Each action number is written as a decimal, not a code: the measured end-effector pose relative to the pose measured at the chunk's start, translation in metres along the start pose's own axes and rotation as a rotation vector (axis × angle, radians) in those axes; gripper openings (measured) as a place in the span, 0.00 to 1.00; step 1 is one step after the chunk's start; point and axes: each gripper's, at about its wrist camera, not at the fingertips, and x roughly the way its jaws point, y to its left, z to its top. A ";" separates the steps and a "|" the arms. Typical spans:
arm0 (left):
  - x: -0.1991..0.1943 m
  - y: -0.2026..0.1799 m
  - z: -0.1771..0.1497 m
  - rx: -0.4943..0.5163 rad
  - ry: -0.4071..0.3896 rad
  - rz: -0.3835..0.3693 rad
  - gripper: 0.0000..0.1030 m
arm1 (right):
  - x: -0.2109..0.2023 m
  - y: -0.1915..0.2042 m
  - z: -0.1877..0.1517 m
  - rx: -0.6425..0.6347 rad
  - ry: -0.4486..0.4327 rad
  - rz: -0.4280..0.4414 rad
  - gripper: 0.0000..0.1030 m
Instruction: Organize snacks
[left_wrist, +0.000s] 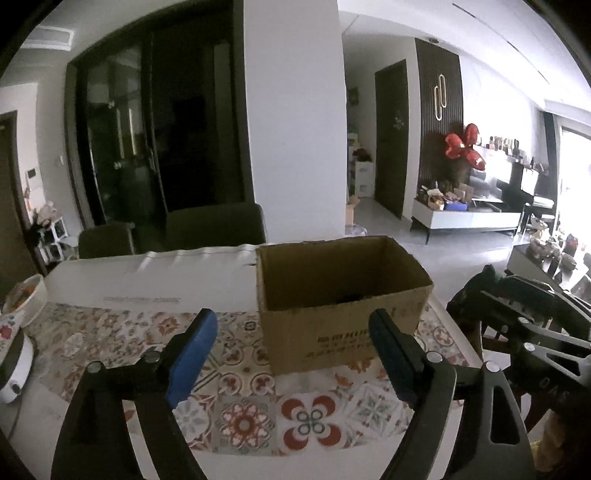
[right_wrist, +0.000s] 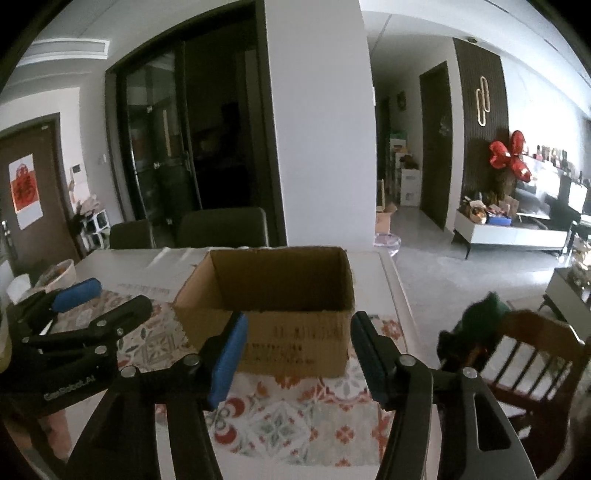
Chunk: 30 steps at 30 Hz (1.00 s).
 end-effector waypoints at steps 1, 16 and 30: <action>-0.007 0.000 -0.003 0.002 -0.004 0.002 0.85 | -0.006 0.001 -0.003 0.001 -0.004 -0.006 0.57; -0.089 0.006 -0.054 0.002 -0.065 0.029 0.99 | -0.080 0.018 -0.062 0.026 -0.044 -0.050 0.80; -0.122 0.001 -0.076 0.004 -0.073 0.063 1.00 | -0.116 0.019 -0.084 0.048 -0.060 -0.063 0.84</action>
